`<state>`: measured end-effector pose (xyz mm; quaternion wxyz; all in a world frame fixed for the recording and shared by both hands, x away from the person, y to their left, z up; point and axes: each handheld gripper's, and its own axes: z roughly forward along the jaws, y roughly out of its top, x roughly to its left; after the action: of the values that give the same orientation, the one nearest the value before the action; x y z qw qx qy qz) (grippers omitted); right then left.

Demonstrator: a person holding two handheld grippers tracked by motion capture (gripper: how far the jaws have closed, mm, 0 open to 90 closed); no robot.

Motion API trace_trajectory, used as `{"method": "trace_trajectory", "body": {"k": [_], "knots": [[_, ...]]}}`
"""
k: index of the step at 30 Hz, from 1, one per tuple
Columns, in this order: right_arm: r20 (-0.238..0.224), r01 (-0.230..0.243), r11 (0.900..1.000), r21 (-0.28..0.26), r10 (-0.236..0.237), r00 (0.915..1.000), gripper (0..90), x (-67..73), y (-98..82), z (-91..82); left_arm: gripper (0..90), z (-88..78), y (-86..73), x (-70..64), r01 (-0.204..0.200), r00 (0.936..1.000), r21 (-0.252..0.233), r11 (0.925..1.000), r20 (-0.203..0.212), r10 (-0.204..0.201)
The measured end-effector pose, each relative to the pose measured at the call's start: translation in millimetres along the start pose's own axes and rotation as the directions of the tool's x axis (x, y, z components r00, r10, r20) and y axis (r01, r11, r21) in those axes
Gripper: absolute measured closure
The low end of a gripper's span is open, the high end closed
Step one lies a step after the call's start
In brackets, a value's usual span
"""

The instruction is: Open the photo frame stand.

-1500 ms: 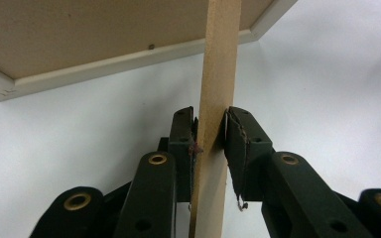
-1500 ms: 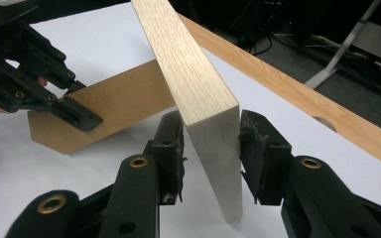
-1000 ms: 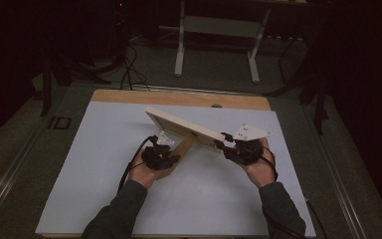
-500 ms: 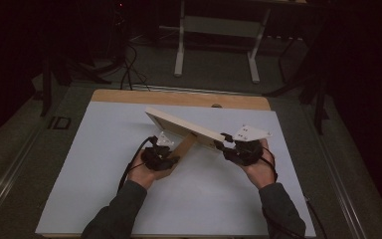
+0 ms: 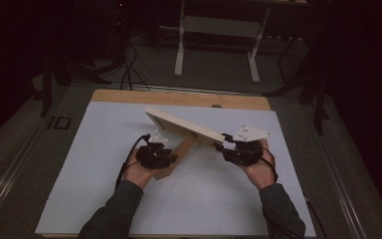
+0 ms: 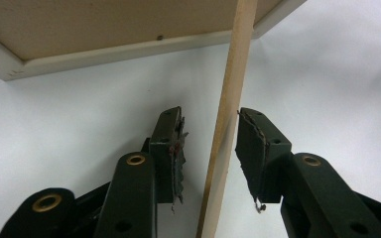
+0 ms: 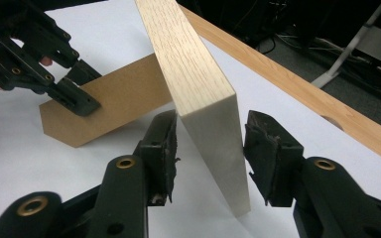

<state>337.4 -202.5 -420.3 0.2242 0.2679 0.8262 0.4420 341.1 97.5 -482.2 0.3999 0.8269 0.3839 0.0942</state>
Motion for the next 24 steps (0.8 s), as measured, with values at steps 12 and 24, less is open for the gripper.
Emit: {"method": "trace_trajectory", "body": {"k": [12, 24], "knots": [[0.006, -0.005, 1.000, 0.000, 0.005, 1.0000, 49.1, -1.5, -4.0, -0.8, 64.0, -6.7, -0.1, 1.0, 0.007, 0.9998, -0.019, 0.9998, 0.016, -0.007], [0.002, -0.019, 1.000, 0.014, 0.019, 0.9998, 49.5, -2.5, -11.3, -0.5, 64.6, -18.1, 4.3, 1.4, 0.008, 0.9997, -0.045, 0.9990, 0.025, -0.007]]}}
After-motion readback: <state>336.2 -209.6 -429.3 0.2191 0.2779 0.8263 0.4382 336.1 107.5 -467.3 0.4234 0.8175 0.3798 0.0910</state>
